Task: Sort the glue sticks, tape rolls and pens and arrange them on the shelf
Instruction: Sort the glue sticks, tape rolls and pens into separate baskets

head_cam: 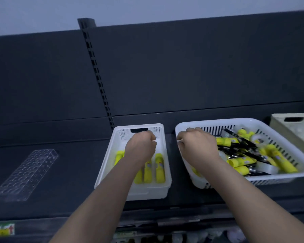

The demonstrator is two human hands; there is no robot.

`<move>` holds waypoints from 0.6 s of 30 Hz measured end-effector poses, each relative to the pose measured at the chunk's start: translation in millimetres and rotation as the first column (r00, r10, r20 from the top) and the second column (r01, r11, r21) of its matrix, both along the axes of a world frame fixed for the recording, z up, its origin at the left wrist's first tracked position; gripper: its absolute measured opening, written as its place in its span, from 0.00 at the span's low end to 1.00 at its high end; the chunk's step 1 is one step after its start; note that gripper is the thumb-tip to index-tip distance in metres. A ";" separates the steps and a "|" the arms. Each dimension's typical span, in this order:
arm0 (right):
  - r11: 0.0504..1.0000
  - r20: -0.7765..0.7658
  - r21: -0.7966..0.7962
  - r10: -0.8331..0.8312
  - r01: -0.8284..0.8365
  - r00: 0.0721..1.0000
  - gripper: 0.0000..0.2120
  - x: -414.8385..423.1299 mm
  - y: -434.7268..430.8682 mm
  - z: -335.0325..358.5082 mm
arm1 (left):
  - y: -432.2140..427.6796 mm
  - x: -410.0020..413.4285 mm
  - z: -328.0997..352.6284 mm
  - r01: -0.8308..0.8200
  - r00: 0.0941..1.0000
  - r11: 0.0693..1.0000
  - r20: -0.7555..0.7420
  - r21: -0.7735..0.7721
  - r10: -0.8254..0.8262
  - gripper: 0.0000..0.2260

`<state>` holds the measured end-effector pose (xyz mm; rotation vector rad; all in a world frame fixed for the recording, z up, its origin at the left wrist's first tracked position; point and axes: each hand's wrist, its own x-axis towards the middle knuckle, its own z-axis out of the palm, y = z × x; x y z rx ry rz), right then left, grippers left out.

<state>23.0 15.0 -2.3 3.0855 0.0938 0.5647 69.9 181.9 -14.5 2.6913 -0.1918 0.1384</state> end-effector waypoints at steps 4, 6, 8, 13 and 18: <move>0.992 -0.004 0.065 -0.108 0.108 0.994 0.11 -13.0 -51.3 5.3 | -45.6 -5.4 11.4 0.064 0.998 0.996 0.027 -0.067 -0.062 0.09; 0.985 -0.031 0.099 -0.137 0.140 0.990 0.14 -17.7 -76.4 4.3 | -67.0 -7.3 13.3 0.096 0.995 0.992 0.034 -0.077 -0.093 0.09; 0.982 -0.068 0.124 -0.133 0.141 0.989 0.15 -21.4 -97.0 2.7 | -86.2 -8.6 14.5 0.124 0.992 0.989 0.039 -0.084 -0.121 0.10; 0.987 -0.140 0.138 -0.064 0.084 0.988 0.10 -24.4 -125.1 -5.1 | -113.9 -8.5 12.2 0.107 0.993 0.994 0.047 -0.007 -0.107 0.12; 0.995 -0.198 0.089 -0.014 0.032 0.980 0.11 -14.4 -124.1 -18.5 | -115.2 -4.8 5.7 0.029 0.999 0.976 -0.034 0.214 -0.023 0.09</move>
